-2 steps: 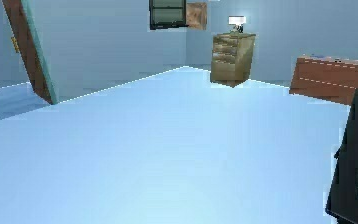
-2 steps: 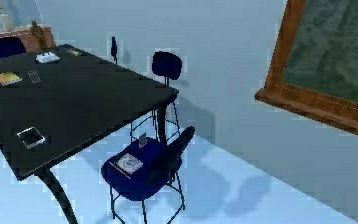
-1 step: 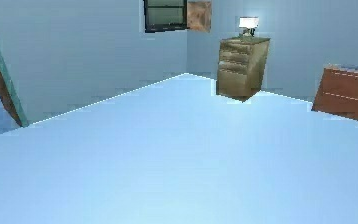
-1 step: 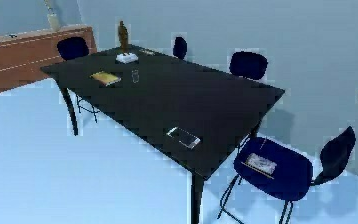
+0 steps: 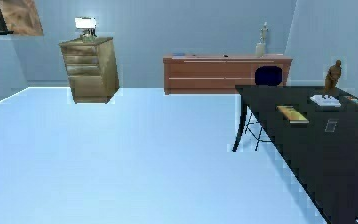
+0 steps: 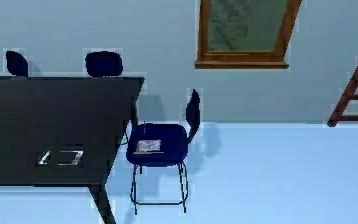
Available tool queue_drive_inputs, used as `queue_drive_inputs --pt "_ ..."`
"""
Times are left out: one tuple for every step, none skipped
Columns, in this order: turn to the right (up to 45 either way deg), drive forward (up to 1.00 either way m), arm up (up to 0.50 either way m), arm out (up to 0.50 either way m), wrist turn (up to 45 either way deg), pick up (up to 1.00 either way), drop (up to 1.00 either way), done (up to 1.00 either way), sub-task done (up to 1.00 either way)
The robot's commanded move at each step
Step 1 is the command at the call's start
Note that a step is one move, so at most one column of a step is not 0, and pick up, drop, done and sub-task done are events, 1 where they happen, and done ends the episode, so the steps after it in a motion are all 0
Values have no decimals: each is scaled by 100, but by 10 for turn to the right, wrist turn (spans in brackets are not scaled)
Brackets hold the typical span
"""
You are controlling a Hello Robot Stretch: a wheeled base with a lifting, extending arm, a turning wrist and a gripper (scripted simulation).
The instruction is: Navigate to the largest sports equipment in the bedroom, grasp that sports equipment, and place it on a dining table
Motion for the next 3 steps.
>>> queue_drive_inputs --pt "0 100 0 0 0 0 0 0 0" --pt "0 100 0 0 0 0 0 0 0" --pt "90 0 0 0 0 0 0 0 0"
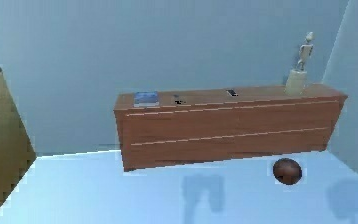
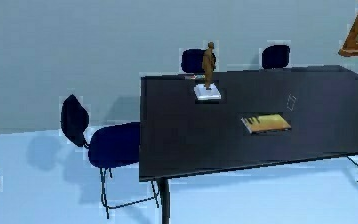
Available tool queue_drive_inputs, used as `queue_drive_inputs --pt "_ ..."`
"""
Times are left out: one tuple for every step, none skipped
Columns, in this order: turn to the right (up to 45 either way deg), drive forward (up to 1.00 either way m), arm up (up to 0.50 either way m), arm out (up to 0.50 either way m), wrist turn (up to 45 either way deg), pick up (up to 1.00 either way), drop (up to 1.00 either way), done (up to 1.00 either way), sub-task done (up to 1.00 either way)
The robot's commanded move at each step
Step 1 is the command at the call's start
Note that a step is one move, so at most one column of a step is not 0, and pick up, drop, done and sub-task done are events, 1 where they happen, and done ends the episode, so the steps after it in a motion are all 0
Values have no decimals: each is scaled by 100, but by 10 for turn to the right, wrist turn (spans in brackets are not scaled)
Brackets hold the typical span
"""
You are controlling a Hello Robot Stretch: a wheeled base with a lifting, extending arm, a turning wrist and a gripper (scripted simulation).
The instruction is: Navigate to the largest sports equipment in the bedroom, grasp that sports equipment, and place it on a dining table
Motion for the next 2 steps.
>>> queue_drive_inputs --pt "0 20 0 0 0 0 0 0 0" --pt "270 0 0 0 0 0 0 0 0"
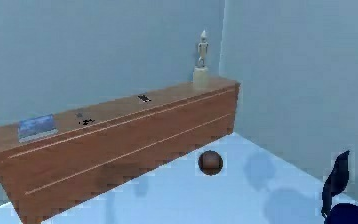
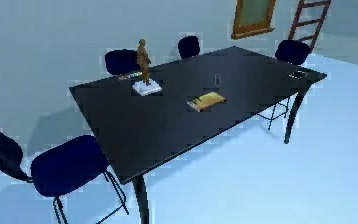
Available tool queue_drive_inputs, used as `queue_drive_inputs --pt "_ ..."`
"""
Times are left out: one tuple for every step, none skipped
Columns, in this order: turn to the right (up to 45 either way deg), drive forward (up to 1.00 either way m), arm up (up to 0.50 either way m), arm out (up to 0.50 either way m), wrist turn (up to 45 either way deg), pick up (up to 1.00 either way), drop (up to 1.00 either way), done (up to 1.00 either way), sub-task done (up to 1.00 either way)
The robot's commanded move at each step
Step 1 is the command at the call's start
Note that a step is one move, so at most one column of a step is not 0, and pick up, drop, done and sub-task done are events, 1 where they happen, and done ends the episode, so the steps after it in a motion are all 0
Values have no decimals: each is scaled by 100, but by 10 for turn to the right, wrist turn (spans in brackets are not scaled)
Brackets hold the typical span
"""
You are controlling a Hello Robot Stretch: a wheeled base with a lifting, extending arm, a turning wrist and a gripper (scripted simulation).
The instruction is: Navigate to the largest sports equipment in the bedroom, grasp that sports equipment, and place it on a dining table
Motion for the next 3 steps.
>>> queue_drive_inputs --pt "0 60 0 0 0 0 0 0 0" --pt "-450 0 0 0 0 0 0 0 0" --pt "-240 0 0 0 0 0 0 0 0"
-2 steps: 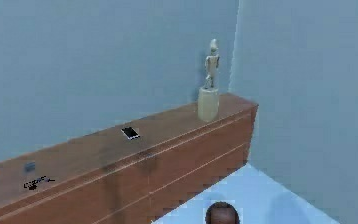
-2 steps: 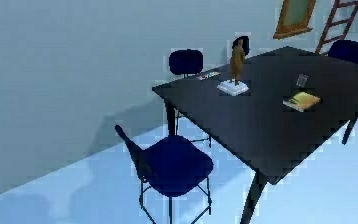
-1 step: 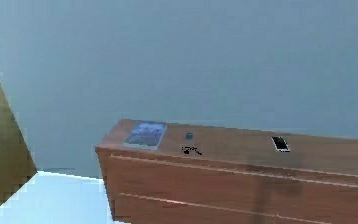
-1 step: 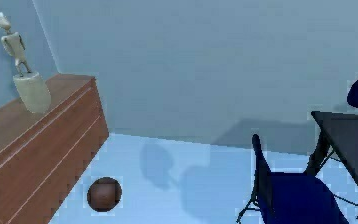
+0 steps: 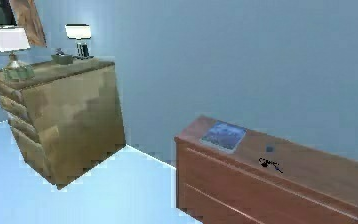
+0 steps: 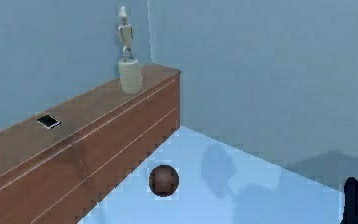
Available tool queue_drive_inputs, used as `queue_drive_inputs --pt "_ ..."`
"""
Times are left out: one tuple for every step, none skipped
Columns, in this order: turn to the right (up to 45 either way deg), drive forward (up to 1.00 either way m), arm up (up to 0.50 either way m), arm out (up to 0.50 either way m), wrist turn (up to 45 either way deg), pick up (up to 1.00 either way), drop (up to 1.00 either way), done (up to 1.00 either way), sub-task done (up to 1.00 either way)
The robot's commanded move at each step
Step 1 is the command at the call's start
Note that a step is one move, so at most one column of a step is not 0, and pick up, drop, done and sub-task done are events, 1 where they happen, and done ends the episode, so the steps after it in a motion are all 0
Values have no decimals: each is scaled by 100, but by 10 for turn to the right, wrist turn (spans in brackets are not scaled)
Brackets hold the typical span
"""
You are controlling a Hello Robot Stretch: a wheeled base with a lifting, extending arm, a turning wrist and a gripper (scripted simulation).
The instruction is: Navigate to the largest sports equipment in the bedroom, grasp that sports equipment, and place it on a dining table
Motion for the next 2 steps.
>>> queue_drive_inputs --pt "450 0 0 0 0 0 0 0 0" --pt "240 0 0 0 0 0 0 0 0"
